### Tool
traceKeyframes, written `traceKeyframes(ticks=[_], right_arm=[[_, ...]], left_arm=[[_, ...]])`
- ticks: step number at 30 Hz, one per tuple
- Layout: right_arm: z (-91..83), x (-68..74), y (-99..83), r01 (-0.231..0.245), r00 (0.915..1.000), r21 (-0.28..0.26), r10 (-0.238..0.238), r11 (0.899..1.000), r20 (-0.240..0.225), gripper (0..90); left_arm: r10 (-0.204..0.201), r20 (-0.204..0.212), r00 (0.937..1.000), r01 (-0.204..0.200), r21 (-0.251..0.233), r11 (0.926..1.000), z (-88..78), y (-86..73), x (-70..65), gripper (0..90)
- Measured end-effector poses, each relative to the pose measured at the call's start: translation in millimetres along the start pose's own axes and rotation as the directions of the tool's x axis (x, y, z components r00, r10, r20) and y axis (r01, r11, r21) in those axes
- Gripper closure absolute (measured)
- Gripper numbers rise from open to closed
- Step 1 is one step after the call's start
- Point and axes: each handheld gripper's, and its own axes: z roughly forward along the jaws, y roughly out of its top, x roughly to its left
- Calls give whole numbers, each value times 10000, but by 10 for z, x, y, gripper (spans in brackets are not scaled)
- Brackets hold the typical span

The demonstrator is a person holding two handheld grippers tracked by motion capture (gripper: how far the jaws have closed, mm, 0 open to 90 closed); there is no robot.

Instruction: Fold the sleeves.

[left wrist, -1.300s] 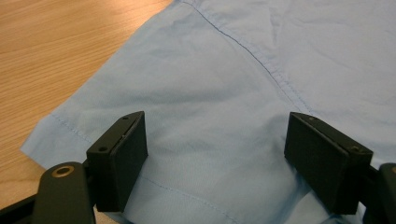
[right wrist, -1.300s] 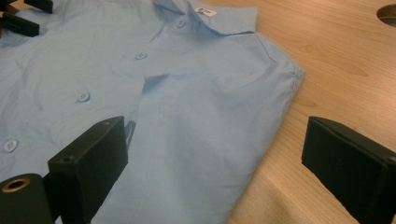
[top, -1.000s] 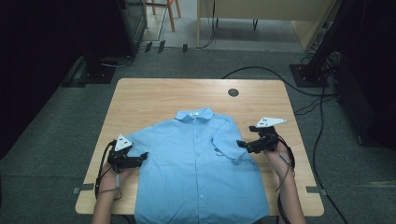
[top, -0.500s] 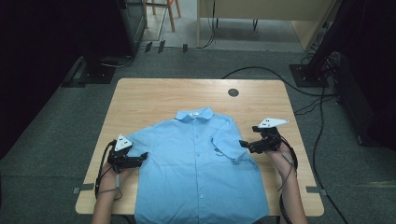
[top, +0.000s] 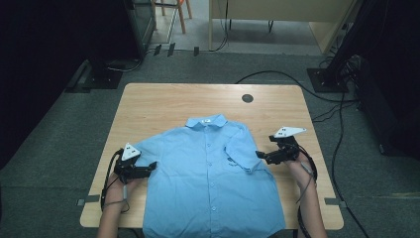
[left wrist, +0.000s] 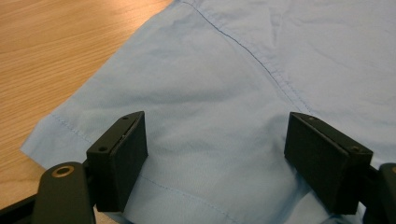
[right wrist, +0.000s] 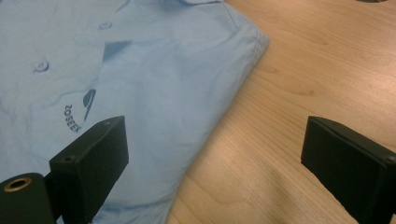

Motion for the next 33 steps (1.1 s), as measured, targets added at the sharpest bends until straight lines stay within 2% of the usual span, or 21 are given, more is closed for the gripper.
traceKeyframes(ticks=[15,24,27,33], right_arm=[[34,-115,-127,-459,9989,126,458,9989,10,72],[38,-149,-169,-591,9982,225,589,9980,64,72],[57,-165,-192,-644,9974,394,631,9971,345,72],[60,-171,-199,-670,9974,290,662,9973,297,73]], left_arm=[[0,0,10000,0,-2,10000,0,0,0,212],[-2,3,10000,2,1,10000,0,0,0,212],[-39,-27,10000,39,6,10000,-4,-3,0,212],[-11,-9,10000,11,27,10000,-9,-8,3,200]])
